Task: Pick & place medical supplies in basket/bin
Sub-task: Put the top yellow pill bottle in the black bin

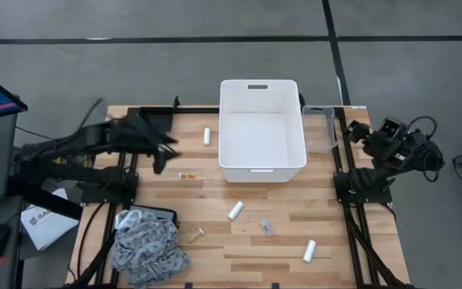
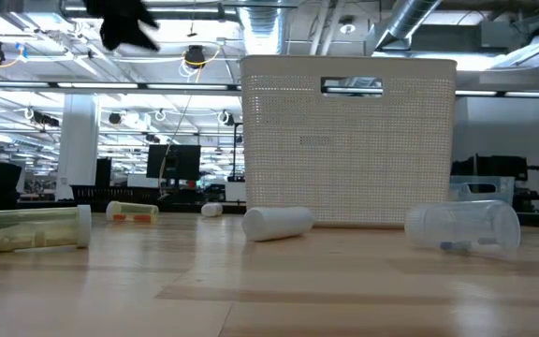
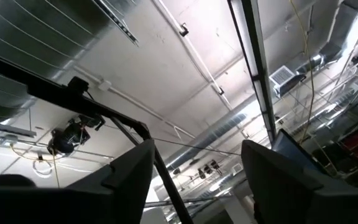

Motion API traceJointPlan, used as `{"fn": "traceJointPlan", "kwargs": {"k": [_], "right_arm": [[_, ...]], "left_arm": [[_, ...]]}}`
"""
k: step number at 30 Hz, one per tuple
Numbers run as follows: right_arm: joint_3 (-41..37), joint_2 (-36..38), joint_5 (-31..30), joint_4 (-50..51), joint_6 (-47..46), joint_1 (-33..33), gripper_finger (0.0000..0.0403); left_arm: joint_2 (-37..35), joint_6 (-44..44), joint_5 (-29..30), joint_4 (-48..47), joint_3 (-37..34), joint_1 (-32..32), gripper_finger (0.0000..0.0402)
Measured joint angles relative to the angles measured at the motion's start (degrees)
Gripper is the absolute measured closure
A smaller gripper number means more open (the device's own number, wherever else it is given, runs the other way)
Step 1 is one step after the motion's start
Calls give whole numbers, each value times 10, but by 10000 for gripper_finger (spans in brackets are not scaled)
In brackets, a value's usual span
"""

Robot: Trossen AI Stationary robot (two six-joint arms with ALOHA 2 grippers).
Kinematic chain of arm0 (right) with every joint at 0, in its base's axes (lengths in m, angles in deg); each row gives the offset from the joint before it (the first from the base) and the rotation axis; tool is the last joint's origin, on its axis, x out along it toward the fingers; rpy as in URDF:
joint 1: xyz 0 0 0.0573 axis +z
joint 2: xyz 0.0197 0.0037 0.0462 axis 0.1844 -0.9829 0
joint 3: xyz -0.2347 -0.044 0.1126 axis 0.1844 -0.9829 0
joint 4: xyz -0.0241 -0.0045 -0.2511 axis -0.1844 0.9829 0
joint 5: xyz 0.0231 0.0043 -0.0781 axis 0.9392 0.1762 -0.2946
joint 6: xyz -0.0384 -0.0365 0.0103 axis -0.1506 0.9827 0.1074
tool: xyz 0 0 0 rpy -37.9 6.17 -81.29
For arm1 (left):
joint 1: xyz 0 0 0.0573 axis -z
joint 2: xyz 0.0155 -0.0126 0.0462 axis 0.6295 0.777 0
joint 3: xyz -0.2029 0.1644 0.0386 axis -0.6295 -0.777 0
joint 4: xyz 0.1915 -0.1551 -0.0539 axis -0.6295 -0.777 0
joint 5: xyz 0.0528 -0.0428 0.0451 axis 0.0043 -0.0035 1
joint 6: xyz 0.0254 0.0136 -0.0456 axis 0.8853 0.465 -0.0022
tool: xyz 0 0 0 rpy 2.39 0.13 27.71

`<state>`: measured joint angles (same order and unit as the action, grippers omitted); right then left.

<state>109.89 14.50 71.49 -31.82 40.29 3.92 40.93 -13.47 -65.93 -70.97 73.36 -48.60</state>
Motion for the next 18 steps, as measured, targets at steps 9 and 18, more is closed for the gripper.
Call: {"fn": "traceJointPlan", "kwargs": {"k": [9, 18], "right_arm": [[117, -56, 1, 151, 6, 1, 168], [133, -76, 2, 159, 6, 1, 174]], "left_arm": [[132, 134, -82, -154, 6, 97, 161], [152, 170, -33, -30, -77, 86, 155]]}}
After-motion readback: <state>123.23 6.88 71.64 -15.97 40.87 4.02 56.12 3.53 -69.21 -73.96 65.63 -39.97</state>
